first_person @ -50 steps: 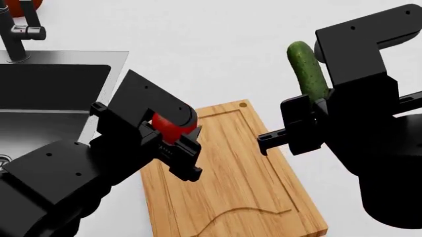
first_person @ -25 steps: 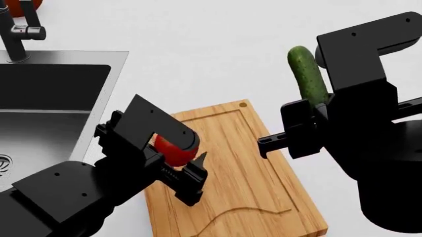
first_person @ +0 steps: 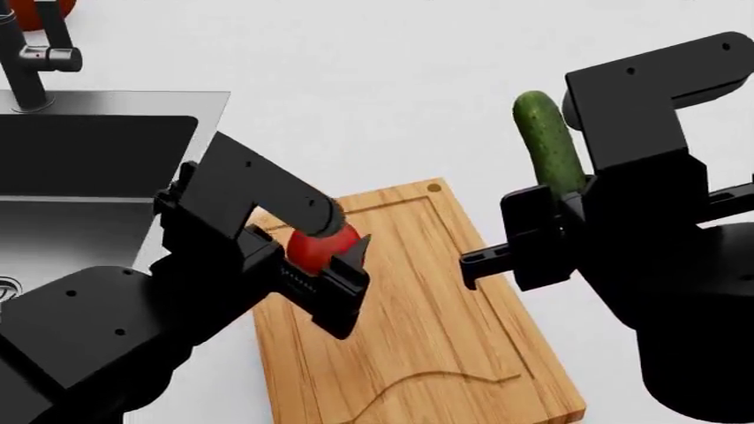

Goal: Pick the vegetables from the sink and place them on the cutting board.

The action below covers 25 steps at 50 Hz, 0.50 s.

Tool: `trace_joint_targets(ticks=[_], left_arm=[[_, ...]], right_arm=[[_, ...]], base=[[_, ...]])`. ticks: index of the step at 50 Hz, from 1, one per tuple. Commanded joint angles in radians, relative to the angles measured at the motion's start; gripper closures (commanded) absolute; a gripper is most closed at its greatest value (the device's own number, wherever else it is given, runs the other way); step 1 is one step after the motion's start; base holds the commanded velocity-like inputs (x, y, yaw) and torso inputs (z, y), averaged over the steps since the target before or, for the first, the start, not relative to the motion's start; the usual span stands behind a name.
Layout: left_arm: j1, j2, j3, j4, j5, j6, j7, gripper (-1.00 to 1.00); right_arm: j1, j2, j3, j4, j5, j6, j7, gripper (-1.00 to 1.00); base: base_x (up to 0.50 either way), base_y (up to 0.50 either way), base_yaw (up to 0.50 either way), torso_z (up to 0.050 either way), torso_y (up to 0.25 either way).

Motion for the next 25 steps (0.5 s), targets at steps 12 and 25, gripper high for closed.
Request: trace_joint_targets(ticks=[12,25], left_arm=[[-0.055,0.013,-0.241,0.138,-0.067,0.02,-0.065,-1.0],[-0.078,0.003,-0.303,0.145,-0.074,0.015,-0.118,-1.0]], right_arm=[[0.177,-0.146,-0.065,0.318,0.366,0.201,0.187,1.0],[0.245,-0.237,-0.153,0.49,0.421,0.263,0.163,1.0]], base=[[0.0,0.0,0.0,0.0,0.001],[0.0,0.0,0.0,0.0,0.0]])
